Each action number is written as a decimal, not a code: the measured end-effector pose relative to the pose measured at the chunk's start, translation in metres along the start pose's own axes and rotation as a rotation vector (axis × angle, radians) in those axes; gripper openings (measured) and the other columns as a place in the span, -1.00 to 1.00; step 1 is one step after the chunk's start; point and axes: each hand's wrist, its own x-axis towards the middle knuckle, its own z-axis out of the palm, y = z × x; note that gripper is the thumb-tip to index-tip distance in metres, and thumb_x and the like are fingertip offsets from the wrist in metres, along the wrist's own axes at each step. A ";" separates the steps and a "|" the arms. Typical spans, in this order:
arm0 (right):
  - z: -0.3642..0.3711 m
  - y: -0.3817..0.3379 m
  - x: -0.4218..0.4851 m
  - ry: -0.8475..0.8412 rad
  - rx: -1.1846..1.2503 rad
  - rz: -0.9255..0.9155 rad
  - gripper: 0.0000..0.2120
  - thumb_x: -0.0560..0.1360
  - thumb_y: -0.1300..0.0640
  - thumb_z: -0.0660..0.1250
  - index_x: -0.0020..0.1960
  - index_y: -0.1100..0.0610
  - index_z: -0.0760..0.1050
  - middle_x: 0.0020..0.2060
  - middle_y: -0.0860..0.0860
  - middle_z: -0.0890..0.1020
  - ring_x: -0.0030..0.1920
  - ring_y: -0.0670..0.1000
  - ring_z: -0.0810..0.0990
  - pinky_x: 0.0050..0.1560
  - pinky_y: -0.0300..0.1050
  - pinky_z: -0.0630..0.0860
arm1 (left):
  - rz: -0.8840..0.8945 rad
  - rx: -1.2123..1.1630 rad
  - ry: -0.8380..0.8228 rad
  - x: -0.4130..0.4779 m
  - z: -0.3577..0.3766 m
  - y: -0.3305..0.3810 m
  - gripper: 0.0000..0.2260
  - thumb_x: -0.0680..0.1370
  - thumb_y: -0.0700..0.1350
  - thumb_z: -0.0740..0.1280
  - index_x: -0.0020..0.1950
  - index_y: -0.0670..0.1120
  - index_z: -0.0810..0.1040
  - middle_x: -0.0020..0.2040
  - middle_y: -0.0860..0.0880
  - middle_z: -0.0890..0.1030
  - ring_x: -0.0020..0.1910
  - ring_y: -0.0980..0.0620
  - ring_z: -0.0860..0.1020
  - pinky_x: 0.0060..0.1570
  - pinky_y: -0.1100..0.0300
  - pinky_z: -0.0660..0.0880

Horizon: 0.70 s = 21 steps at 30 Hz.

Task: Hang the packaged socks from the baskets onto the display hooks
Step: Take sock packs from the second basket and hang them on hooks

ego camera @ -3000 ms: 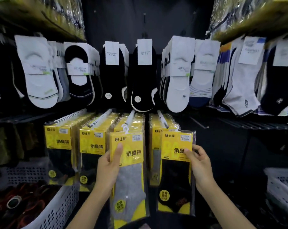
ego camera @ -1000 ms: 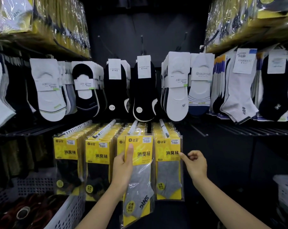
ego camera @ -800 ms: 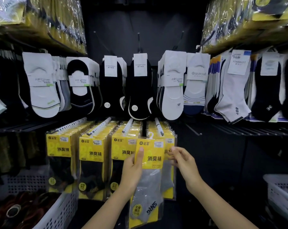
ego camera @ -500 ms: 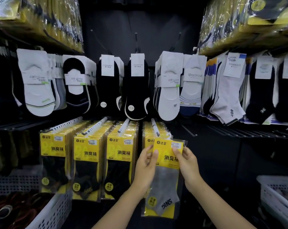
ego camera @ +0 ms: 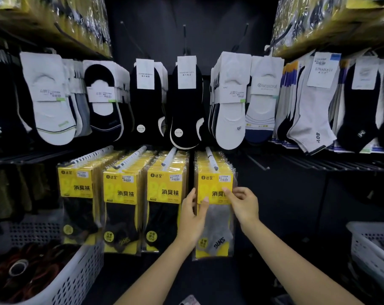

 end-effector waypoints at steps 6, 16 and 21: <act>-0.035 0.056 -0.038 0.042 -0.064 0.089 -0.77 0.42 0.16 0.47 0.01 0.17 0.49 -0.09 0.04 0.57 -0.07 0.01 0.57 0.00 -0.08 0.53 | -0.075 0.078 -0.067 -0.046 -0.018 -0.054 -0.42 0.54 0.15 0.23 0.51 0.02 0.19 0.39 0.16 0.31 0.38 0.17 0.29 0.33 0.22 0.27; -0.071 0.263 -0.221 -0.255 -0.228 0.644 -0.92 0.46 0.29 0.41 -0.17 0.21 0.52 -0.30 0.06 0.57 -0.27 0.00 0.55 -0.26 -0.28 0.48 | -0.645 0.217 -0.026 -0.239 -0.051 -0.239 -0.81 0.56 -0.19 0.32 0.16 -0.16 0.51 0.11 -0.14 0.60 0.12 -0.10 0.56 0.22 -0.01 0.45; -0.099 0.352 -0.300 -0.331 -0.469 0.942 -0.83 0.42 0.21 0.47 -0.08 0.27 0.55 -0.18 0.14 0.59 -0.10 0.06 0.52 -0.07 -0.13 0.38 | -1.033 0.395 -0.100 -0.316 -0.079 -0.322 -0.56 0.56 0.09 0.28 0.38 -0.09 0.40 0.26 -0.14 0.52 0.18 -0.17 0.52 0.12 0.03 0.48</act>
